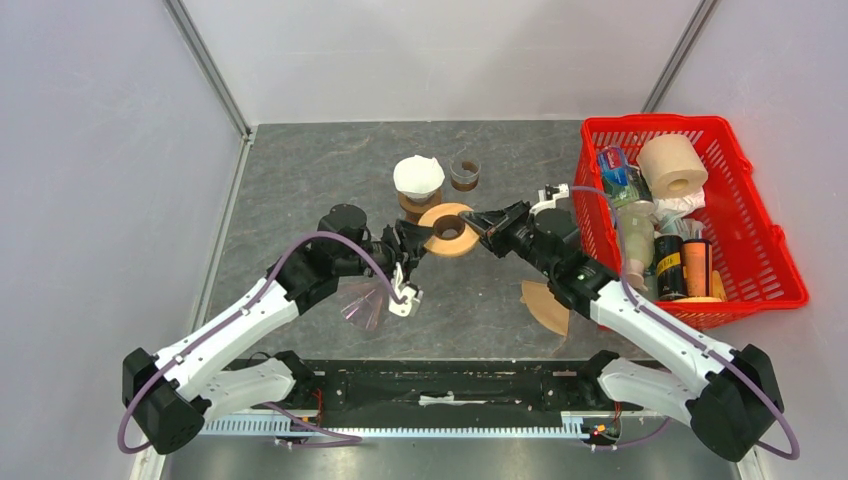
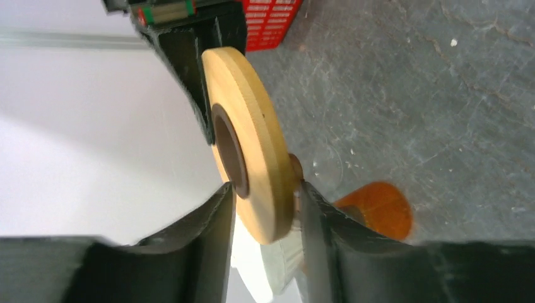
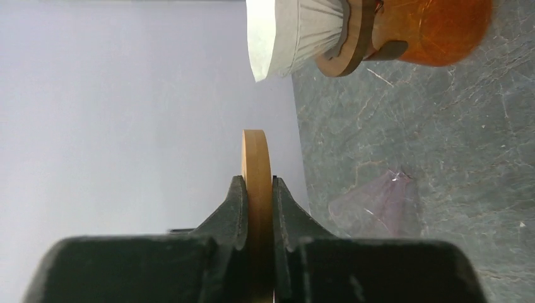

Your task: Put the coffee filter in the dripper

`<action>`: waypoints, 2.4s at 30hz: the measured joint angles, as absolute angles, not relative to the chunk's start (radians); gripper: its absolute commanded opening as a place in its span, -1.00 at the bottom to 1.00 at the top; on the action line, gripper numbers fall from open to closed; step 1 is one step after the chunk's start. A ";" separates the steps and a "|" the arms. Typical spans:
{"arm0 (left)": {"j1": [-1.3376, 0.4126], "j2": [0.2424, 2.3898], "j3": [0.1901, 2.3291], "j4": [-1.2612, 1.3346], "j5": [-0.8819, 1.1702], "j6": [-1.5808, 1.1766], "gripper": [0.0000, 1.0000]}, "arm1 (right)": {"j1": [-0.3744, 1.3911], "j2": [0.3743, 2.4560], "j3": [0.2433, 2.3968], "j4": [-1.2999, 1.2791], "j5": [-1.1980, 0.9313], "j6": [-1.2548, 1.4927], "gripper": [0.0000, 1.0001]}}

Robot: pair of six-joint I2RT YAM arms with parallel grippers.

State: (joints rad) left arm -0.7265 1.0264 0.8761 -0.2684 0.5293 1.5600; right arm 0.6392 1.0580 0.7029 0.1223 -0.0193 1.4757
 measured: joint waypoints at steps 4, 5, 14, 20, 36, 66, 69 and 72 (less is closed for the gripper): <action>-0.738 1.028 0.876 -0.289 0.534 1.560 0.73 | 0.654 1.041 0.703 0.130 -0.014 1.393 -1.00; -0.738 1.028 0.876 -0.295 0.535 1.555 0.74 | 0.657 1.040 0.703 0.130 -0.014 1.377 -1.00; -0.738 1.029 0.921 -0.333 0.585 1.363 0.79 | 0.578 0.968 0.712 0.086 0.043 1.237 -1.00; -0.738 1.048 0.971 -0.268 0.546 1.009 0.81 | 0.479 0.865 0.748 0.005 0.114 1.127 -1.00; -0.678 1.108 1.075 -0.163 -0.512 -0.188 0.84 | 0.207 1.355 1.087 0.051 0.118 0.960 -1.00; -0.530 0.765 0.647 -0.564 -0.574 -0.846 0.78 | 0.241 1.930 1.331 0.345 -0.223 1.077 -0.70; -0.530 0.772 0.647 -0.572 -0.570 -0.849 0.78 | 0.246 1.945 1.331 0.358 -0.229 1.082 -0.64; -0.530 0.771 0.647 -0.575 -0.566 -0.854 0.78 | 0.246 1.958 1.331 0.361 -0.230 1.084 -0.57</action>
